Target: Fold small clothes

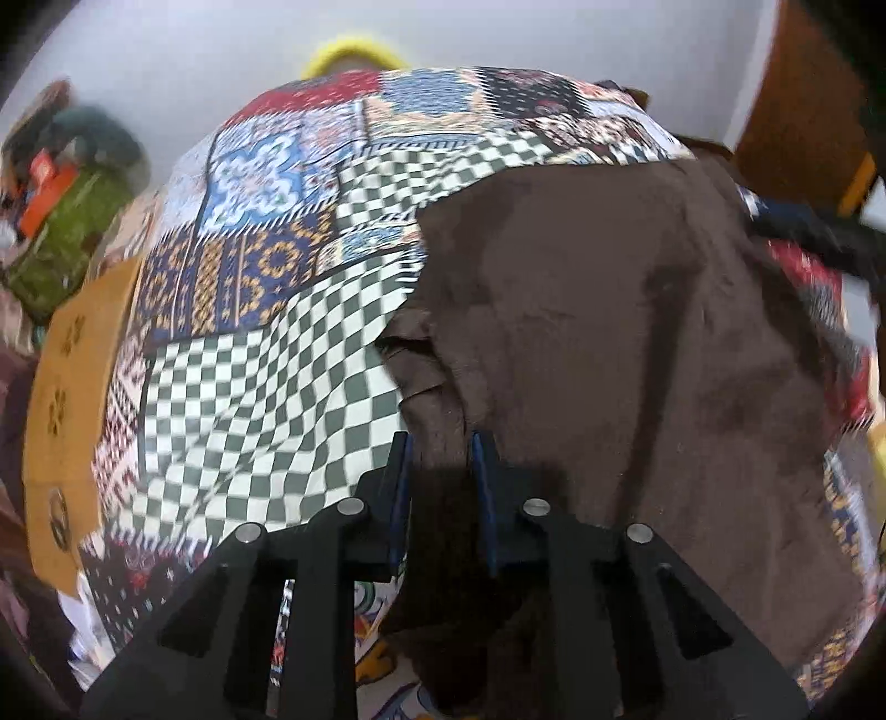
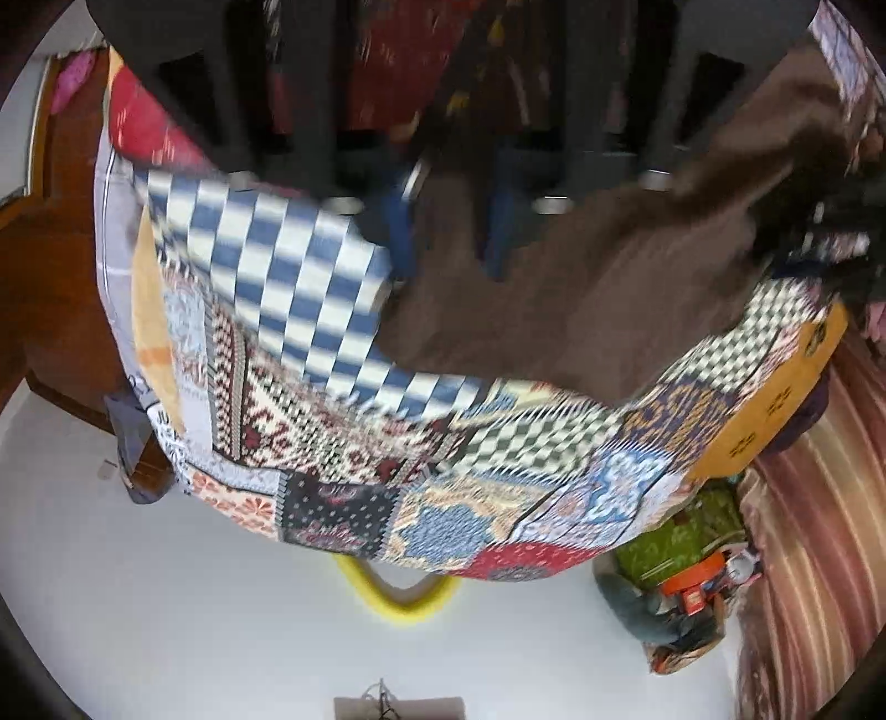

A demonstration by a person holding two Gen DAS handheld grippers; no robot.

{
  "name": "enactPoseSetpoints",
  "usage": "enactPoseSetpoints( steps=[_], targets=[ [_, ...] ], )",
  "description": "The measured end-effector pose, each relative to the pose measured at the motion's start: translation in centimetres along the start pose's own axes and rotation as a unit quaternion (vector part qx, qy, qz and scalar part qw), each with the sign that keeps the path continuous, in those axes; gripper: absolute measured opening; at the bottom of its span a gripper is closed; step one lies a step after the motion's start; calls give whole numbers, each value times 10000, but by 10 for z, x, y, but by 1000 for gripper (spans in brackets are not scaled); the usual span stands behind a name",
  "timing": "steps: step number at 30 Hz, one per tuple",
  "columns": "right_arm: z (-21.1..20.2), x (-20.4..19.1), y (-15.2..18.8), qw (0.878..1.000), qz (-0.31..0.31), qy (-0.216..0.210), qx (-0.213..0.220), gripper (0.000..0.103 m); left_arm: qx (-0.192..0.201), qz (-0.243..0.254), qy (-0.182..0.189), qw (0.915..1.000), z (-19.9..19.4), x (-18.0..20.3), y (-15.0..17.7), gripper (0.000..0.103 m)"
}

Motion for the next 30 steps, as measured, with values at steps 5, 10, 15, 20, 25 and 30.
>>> enactPoseSetpoints(
  steps=[5, 10, 15, 20, 25, 30],
  targets=[
    [-25, -20, 32, 9997, -69, -182, -114, 49, -41, -212, 30, 9998, -20, -13, 9, 40],
    [-37, -36, 64, 9991, 31, -350, -253, 49, 65, -180, 218, 9996, -39, -6, 20, 44],
    [-26, -41, 92, 9968, 344, -573, -428, 49, 32, -145, 110, 9998, -31, 5, 16, 44],
    [-10, -43, 102, 9944, 526, -723, -569, 49, -108, -218, 380, 9990, -14, 15, 3, 22],
    [-3, -47, 98, 9945, 437, -739, -603, 49, -140, -19, 312, 9994, 1, 31, -2, 22],
    [0, -48, 99, 9959, 326, -628, -563, 32, 146, -169, 167, 9996, 4, 27, -6, 3]
  ],
)
Point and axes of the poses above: each gripper's, at about its wrist camera, not at the fingertips, and z roughly the way its jaws point, x to its right, y to its underside, the point moved 1 cm from there along z, roughly the way its jaws point, and after that the axes turned 15 degrees about -y, right-handed, at the moved point
